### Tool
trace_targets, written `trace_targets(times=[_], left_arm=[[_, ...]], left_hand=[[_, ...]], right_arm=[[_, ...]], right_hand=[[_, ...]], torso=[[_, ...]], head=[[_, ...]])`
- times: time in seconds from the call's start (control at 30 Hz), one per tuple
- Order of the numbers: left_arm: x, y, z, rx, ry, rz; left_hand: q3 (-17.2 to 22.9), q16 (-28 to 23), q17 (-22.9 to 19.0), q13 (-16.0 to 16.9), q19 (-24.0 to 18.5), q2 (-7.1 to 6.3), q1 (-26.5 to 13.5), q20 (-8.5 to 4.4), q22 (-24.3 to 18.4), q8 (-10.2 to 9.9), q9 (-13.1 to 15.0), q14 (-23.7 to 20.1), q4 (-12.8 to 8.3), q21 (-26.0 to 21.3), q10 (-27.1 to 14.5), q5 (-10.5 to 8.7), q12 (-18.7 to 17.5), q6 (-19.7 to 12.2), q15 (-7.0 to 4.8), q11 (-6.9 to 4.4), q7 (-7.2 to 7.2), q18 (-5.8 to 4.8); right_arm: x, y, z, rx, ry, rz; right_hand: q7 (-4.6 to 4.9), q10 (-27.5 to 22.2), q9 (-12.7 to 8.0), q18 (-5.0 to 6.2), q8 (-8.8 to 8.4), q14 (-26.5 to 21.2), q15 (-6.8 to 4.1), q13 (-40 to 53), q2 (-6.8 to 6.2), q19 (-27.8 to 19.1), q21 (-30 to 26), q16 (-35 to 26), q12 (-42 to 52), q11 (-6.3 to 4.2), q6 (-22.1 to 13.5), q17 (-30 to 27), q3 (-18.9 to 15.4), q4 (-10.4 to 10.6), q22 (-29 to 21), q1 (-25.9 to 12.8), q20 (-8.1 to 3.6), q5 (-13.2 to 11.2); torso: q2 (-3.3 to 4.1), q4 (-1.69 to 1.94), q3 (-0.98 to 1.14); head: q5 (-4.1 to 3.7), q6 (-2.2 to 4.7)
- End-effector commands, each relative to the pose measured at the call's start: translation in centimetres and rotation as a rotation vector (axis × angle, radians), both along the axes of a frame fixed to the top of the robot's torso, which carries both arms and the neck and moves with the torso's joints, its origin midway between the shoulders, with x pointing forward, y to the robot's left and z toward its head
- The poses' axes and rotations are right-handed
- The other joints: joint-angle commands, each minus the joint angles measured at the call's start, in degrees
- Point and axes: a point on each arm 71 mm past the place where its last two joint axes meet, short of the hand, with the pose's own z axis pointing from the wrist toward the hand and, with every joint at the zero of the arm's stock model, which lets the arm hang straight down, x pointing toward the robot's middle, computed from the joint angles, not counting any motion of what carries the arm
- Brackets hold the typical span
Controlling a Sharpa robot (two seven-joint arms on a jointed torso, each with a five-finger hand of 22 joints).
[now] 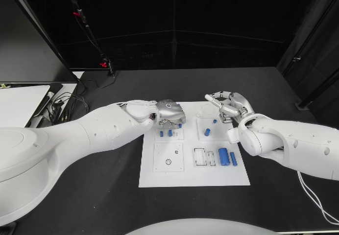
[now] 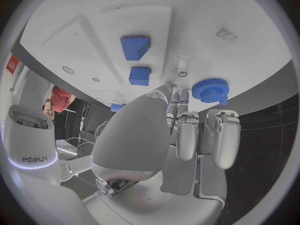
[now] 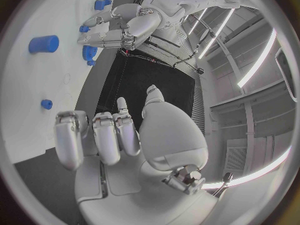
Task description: Assemble the parts on the task board
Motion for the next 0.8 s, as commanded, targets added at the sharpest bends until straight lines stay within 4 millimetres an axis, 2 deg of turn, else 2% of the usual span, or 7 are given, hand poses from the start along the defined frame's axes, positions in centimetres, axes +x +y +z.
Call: trace_targets(times=[0.03, 0.27, 0.67, 0.8], left_arm=[[-0.22, -0.1, -0.43, 0.025, 0.025, -0.011], [-0.33, -0.19, -0.5, 0.03, 0.034, -0.017], [-0.41, -0.18, -0.52, 0.03, 0.037, -0.025], [-0.54, -0.29, -0.54, 0.03, 0.041, -0.03]], left_hand=[[0.11, 0.23, 14.65, 0.04, 5.98, 0.32, 0.26, -0.17, 15.09, 0.52, 0.15, 5.82, -0.13, 0.18, 0.98, -0.31, 0.55, 1.17, -0.86, -0.61, -0.64, -0.84], [0.19, 0.22, 14.58, -0.02, 5.98, 0.29, 0.33, -0.26, 15.09, 0.85, 0.25, 5.79, -0.09, 0.18, 1.67, -0.29, 0.55, 2.28, -1.5, -1.33, -1.45, -0.84], [-0.15, 0.13, 14.08, -0.11, 5.98, -0.13, -0.25, -0.32, 15.09, 0.35, 0.02, 5.59, 0.0, 0.18, 1.08, -0.31, -0.03, 1.74, -1.58, -1.16, -1.27, -0.84], [-0.24, 0.11, 13.94, -0.11, 5.98, -0.2, -0.41, -0.33, 15.09, 0.2, -0.04, 5.53, 0.02, 0.18, 0.91, -0.31, -0.18, 1.56, -1.52, -1.1, -1.24, -0.84]], right_arm=[[0.02, 0.1, 0.14, 0.004, -0.007, 0.006], [0.05, 0.15, 0.13, 0.004, -0.007, 0.006], [0.08, 0.12, 0.11, 0.003, -0.007, 0.005], [0.09, 0.12, 0.1, 0.003, -0.006, 0.005]], right_hand=[[3.08, 6.07, -0.06, 0.56, 0.05, 6.06, 0.22, 15.09, 0.42, 3.22, -0.18, 0.14, 0.19, 0.44, 0.36, 15.08, 0.1, 0.18, 13.63, 0.09, 0.26, 0.35], [3.08, 6.07, -0.06, 0.56, 0.05, 6.06, 0.22, 15.09, 0.42, 3.22, -0.18, 0.14, 0.19, 0.44, 0.36, 15.08, 0.1, 0.18, 13.63, 0.09, 0.26, 0.35], [3.1, 6.07, -0.13, 0.59, -0.07, 6.06, 0.21, 15.09, 0.43, 3.15, -0.24, 0.14, 0.19, 0.45, 0.26, 15.08, 0.1, 0.18, 13.6, 0.1, 0.26, 0.42], [3.1, 6.07, -0.13, 0.59, -0.07, 6.06, 0.21, 15.09, 0.43, 3.15, -0.24, 0.14, 0.19, 0.45, 0.26, 15.08, 0.1, 0.18, 13.6, 0.1, 0.26, 0.42]], torso=[[-0.02, -0.05, 0.01], [0.01, 0.02, 0.02], [0.02, 0.0, -0.03], [0.01, 0.03, 0.03]], head=[[0.0, -0.01], [-0.12, 0.02], [-0.09, 0.15], [-0.07, 0.17]])
